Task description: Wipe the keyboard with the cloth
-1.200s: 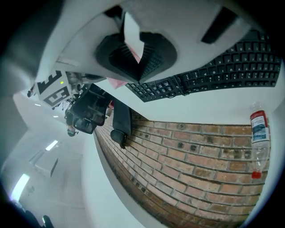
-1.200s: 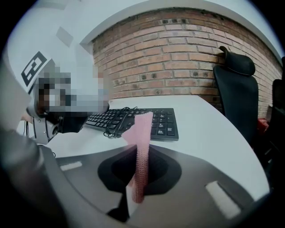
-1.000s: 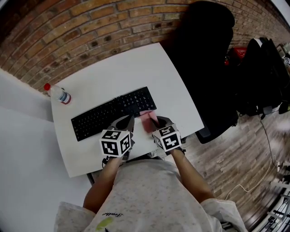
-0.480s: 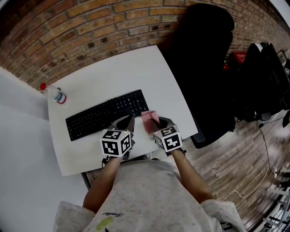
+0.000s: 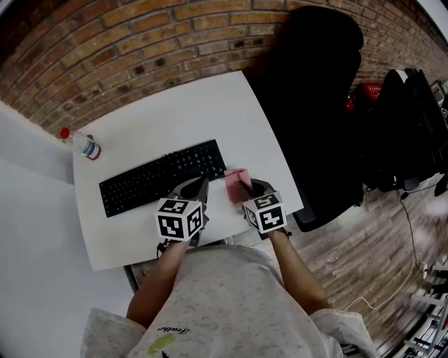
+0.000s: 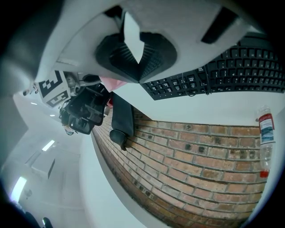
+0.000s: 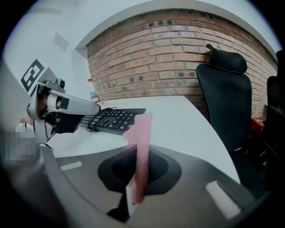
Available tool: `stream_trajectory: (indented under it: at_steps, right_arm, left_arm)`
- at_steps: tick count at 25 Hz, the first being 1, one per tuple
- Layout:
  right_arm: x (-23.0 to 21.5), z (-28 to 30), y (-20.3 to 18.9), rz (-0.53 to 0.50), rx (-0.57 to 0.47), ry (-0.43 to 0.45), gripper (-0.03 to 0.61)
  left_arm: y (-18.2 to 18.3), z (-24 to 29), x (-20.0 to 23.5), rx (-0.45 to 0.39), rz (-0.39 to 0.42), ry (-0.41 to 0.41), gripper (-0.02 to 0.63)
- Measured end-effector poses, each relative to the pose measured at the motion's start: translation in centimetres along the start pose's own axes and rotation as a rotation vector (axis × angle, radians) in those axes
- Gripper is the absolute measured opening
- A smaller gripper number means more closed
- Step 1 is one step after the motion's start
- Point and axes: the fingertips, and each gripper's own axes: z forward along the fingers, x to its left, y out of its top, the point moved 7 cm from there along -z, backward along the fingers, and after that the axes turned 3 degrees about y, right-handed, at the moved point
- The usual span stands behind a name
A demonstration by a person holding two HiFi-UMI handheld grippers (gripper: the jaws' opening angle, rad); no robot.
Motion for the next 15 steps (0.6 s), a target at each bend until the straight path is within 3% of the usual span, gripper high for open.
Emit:
stream_trajectory:
  at_steps: [15]
  right_arm:
    - [-1.4, -1.7, 1.0, 0.082, -0.054, -0.075, 0.025]
  left_arm:
    - [0.0, -0.6, 0.3, 0.003, 0.009, -0.006, -0.008]
